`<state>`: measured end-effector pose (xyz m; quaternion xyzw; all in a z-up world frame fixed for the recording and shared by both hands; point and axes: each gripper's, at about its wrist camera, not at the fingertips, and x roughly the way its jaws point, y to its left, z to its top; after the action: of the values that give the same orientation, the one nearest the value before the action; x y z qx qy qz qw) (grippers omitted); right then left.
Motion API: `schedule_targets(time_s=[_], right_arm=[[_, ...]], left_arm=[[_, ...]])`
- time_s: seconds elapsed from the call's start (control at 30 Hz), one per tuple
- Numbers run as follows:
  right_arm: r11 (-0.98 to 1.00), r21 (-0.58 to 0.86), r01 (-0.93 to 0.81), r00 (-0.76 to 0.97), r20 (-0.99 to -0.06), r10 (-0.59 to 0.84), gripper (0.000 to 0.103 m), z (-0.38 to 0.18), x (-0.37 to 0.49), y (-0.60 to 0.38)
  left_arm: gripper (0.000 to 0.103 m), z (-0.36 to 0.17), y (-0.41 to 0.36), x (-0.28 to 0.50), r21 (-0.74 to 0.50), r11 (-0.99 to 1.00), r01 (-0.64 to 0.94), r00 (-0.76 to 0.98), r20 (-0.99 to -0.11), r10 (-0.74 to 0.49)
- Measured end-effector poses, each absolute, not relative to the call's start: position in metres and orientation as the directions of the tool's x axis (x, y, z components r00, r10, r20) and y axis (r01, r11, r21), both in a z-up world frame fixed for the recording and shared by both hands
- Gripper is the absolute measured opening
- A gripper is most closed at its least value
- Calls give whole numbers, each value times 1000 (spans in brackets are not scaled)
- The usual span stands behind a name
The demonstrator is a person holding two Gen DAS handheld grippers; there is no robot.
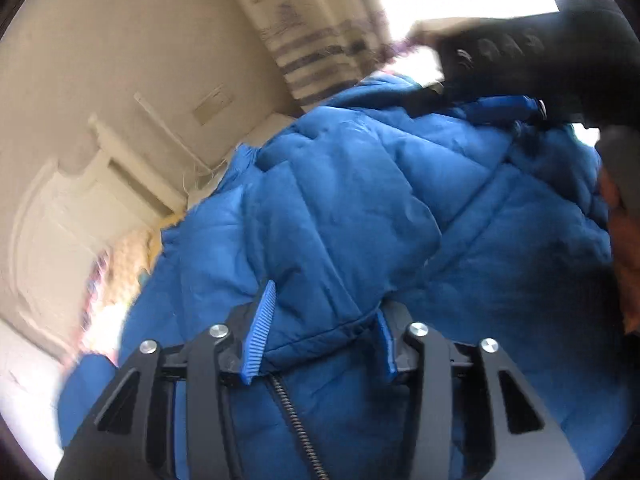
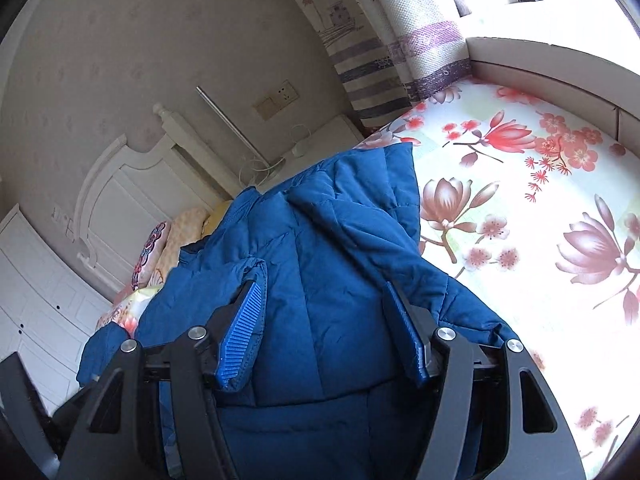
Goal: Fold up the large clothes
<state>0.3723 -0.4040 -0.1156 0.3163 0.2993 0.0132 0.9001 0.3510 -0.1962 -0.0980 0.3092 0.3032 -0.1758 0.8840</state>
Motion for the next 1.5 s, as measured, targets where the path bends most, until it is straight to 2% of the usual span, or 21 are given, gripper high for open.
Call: schedule_targets(time_s=[0.03,0.1,0.13,0.2,0.23,0.27,0.3,0.37,0.4,0.47,0.6,0.77,0.83,0.9,1.0,1.07,1.1,1.13,1.33,1.43,1.5], right_arm=[[800,578,163,820,-530,215,62,-115,372,-404],[797,582,161,820,-529,220,63,-115,372,-404],[797,583,161,819,-529,222,63,-116,373,-405],[797,582,161,818,-530,222,63,-116,373,-405],[798,581,160,818,-530,222,63,-115,373,-405],[799,580,160,818,-531,222,63,-115,373,-405],[800,579,160,817,-532,221,63,-115,373,-405],[800,578,160,817,-532,221,63,-115,373,-405],[800,578,160,817,-533,221,63,-115,373,-405],[802,577,158,816,-533,223,64,-115,372,-404],[811,564,155,813,-539,220,66,-115,372,-402],[813,562,156,813,-541,218,66,-114,371,-402],[814,560,156,812,-542,217,66,-114,371,-402],[816,556,157,811,-544,214,66,-114,370,-402],[826,540,160,812,-548,200,66,-113,370,-400],[842,516,155,817,-547,185,66,-110,368,-396],[853,501,143,818,-546,183,66,-109,369,-392],[864,484,135,818,-547,179,66,-107,369,-389],[906,407,111,818,-555,150,66,-100,368,-375],[909,397,130,776,-612,156,67,-107,375,-375],[919,372,129,757,-636,151,68,-108,379,-370]], left_arm=[[26,-90,-184,350,372,793,482,756,-634,-162],[24,-66,-146,356,138,888,439,743,-612,-272],[24,-51,-110,363,-74,909,411,724,-579,-374],[23,-43,-45,376,-401,856,326,703,-502,-503],[24,-49,-8,384,-557,793,246,700,-465,-543],[26,-55,17,389,-645,743,180,699,-448,-557],[33,-65,44,395,-720,687,99,697,-443,-564],[62,-87,82,397,-781,623,-48,698,-473,-538],[81,-97,97,396,-795,598,-102,703,-483,-522],[84,-109,115,392,-801,578,-156,713,-496,-495],[84,-105,119,395,-764,630,-136,718,-515,-469],[85,-97,114,425,-634,749,-191,704,-621,-345],[79,-99,111,433,-590,785,-190,697,-644,-316],[73,-99,102,426,-527,833,-168,714,-648,-266],[73,-82,84,399,-436,892,-118,795,-580,-178],[81,-66,67,381,-369,928,-43,840,-517,-166],[91,-63,59,384,-346,938,-17,843,-510,-173],[94,-62,52,381,-322,947,4,837,-517,-179],[100,-67,7,431,-144,980,134,693,-693,-197],[100,-99,6,444,-125,982,145,640,-745,-189],[101,-108,-1,439,-43,983,178,646,-748,-150]])
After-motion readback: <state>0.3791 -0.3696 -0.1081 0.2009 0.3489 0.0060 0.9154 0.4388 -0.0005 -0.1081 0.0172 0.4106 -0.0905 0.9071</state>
